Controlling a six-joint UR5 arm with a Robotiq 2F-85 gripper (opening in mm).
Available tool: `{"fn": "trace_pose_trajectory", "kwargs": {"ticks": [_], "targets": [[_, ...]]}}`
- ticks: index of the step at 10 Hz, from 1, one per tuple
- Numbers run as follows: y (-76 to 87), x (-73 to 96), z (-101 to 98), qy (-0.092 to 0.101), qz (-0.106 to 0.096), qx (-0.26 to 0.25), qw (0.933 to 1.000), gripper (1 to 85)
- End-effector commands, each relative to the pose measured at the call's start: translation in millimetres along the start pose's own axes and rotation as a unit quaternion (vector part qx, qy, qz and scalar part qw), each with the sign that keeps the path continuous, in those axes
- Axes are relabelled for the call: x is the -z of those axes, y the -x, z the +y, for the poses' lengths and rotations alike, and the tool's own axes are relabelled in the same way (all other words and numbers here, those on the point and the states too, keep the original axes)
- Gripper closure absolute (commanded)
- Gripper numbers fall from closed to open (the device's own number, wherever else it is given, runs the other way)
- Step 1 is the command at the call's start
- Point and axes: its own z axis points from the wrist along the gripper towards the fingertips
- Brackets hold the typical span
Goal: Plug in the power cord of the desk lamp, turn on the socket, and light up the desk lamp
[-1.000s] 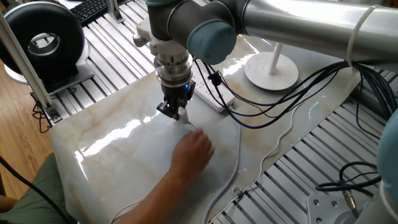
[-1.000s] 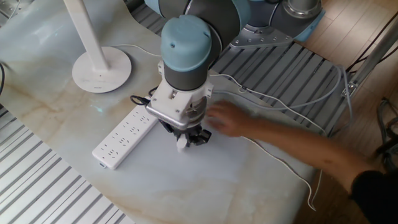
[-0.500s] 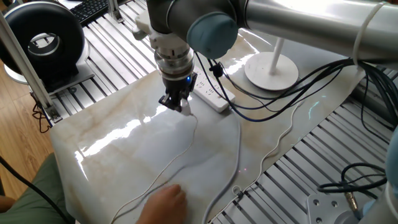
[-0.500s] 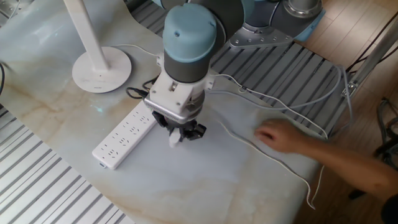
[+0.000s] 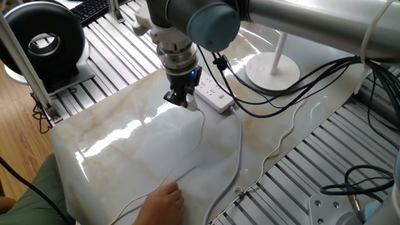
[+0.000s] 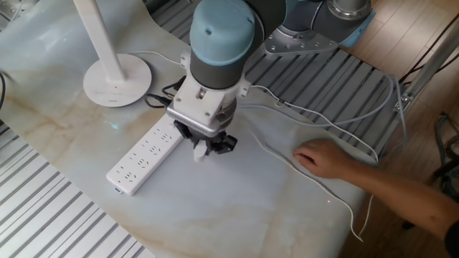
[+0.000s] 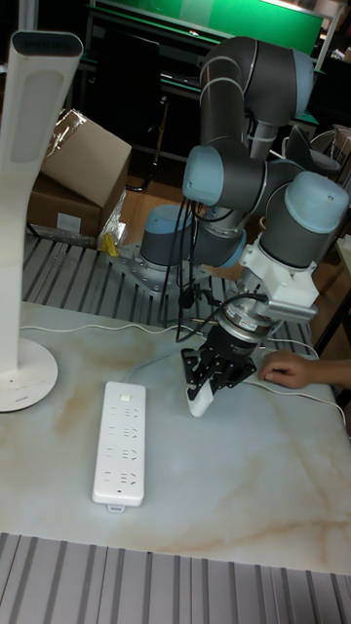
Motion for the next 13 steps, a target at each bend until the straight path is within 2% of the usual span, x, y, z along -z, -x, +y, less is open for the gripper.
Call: {"fn": "trace_pose_trajectory", "kwargs": {"ticks": [1,2,3,4,5,6,8,10,11,12,13], "targets": [[-2.6,3.3,1.0,0.003,0.004,-0.057,0.9983,84.7],[-1.2,3.3,-0.5,0.001,0.001,-0.071,0.9975,84.7],[1.3,2.3,-13.3,-0.019,-0.002,-0.051,0.9985,84.7],[18.5,-8.0,-39.6,-0.017,-0.010,-0.022,0.9996,84.7],[32.8,-12.2,-67.3,-0.026,-0.014,0.005,0.9996,84.7],[44.6,-11.6,-87.5,-0.025,-0.017,0.028,0.9992,84.7],[62.0,-6.4,-114.6,-0.040,-0.022,0.051,0.9977,84.7],[77.1,-4.2,-124.0,-0.051,-0.028,0.060,0.9965,84.7],[78.5,-4.6,-118.2,-0.044,-0.027,0.047,0.9975,84.7],[72.6,-5.8,-102.4,-0.012,-0.018,0.017,0.9996,84.7],[69.6,-5.9,-91.6,0.009,-0.012,-0.009,0.9998,84.7]]}}
